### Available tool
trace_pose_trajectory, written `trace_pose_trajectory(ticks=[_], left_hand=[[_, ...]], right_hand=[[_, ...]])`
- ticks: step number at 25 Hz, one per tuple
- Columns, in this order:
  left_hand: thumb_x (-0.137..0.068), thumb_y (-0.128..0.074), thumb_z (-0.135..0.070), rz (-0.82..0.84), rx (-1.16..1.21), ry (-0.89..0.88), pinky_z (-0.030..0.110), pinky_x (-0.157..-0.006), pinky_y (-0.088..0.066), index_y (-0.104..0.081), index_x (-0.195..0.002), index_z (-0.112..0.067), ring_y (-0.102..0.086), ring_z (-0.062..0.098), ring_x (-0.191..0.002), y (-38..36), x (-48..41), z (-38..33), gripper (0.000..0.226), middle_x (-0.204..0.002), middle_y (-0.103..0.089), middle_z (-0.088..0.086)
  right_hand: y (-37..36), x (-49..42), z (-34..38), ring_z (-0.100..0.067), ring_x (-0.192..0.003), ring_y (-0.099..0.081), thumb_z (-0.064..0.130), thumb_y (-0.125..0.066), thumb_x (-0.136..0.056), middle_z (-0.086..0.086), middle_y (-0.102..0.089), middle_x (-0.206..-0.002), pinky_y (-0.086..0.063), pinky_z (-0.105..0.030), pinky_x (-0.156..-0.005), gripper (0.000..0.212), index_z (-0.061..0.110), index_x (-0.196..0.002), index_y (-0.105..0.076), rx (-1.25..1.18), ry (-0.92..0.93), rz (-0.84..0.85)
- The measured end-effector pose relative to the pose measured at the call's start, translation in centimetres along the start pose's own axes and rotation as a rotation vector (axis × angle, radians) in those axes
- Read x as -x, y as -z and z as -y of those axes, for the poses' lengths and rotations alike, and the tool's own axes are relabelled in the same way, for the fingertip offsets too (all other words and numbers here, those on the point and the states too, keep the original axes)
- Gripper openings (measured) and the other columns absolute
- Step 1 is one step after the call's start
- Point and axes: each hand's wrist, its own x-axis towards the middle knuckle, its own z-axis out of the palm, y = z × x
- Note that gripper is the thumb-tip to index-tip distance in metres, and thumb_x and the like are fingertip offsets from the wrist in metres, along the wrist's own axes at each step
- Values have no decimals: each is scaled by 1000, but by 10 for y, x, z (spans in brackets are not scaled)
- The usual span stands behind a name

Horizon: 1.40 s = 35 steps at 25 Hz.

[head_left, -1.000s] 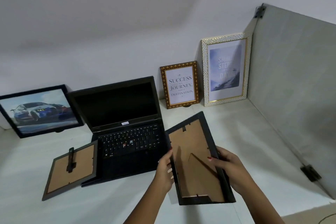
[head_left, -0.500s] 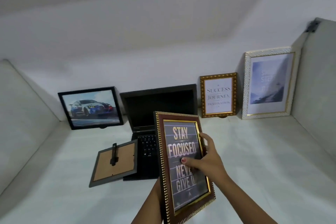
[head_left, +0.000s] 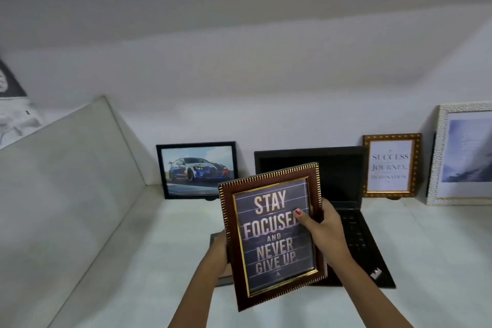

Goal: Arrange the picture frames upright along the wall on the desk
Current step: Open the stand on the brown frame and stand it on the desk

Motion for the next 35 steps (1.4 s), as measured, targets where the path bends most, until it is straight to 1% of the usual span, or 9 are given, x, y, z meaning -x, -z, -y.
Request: trace_pose_trajectory(ticks=[5,9,13,18,22,25,27,29,35], left_hand=[[-94,-37,-42,161,-183,64,37,-68,-53,-63,-85,-14,-64,25,-82,58,8,-19,39,-86,-67,9],[-91,-34,-49,260,-181,122,40,-78,-52,-62,-103,-14,-63,27,-97,95,0,-21,47,-101,-69,10],[-91,-32,-51,237,76,100,41,-79,-51,-68,-97,-13,-65,31,-94,134,-27,-26,53,-90,-76,11],[-55,-69,-60,220,329,-129,50,-83,-53,-66,-108,-10,-63,39,-102,183,-71,-27,73,-109,-69,18],[-31,-84,-57,254,458,-222,48,-71,-58,-75,-94,-12,-70,34,-88,214,-111,-31,78,-98,-74,15],[-52,-78,-53,141,440,-262,47,-70,-59,-76,-88,-13,-71,33,-83,232,-137,-41,55,-90,-75,14],[-86,-48,-44,26,443,-233,48,-71,-59,-76,-86,-13,-71,33,-82,244,-155,-41,42,-88,-75,14],[-95,-25,-33,5,481,-176,51,-77,-56,-75,-89,-12,-70,35,-84,253,-169,-35,54,-90,-74,16],[-97,-21,-36,-23,525,-118,54,-80,-54,-63,-111,-10,-66,39,-98,264,-186,-21,51,-105,-70,18]], right_hand=[[-50,9,-2,-16,-90,-63,20,-62,-81,1,-63,-97,-54,-38,-78,25,22,-102,-48,52,49,-21],[-78,8,-17,-17,-89,-65,18,-63,-80,-3,-65,-98,-55,-36,-74,22,21,-97,-50,39,-2,4],[-123,-18,-26,-22,-91,-66,19,-65,-78,-7,-67,-101,-55,-46,-79,26,20,-100,-52,-8,-49,101],[-192,-70,-35,-17,-86,-68,14,-65,-78,-2,-70,-94,-56,-36,-77,20,19,-96,-57,42,-32,227],[-241,-115,-46,-11,-85,-65,18,-66,-78,3,-68,-93,-55,-23,-74,21,22,-96,-57,128,-25,273],[-270,-149,-57,0,-75,-61,20,-66,-79,9,-65,-85,-45,-4,-56,17,23,-93,-56,193,-48,323],[-288,-167,-70,4,-73,-58,22,-65,-79,7,-64,-87,-44,-3,-54,20,20,-97,-57,229,-85,365],[-300,-175,-79,5,-74,-56,23,-64,-80,6,-63,-92,-43,-6,-55,25,19,-104,-57,264,-104,381],[-314,-184,-92,-17,-99,-60,21,-61,-82,-4,-65,-112,-49,-32,-86,35,18,-116,-52,341,-107,389]])
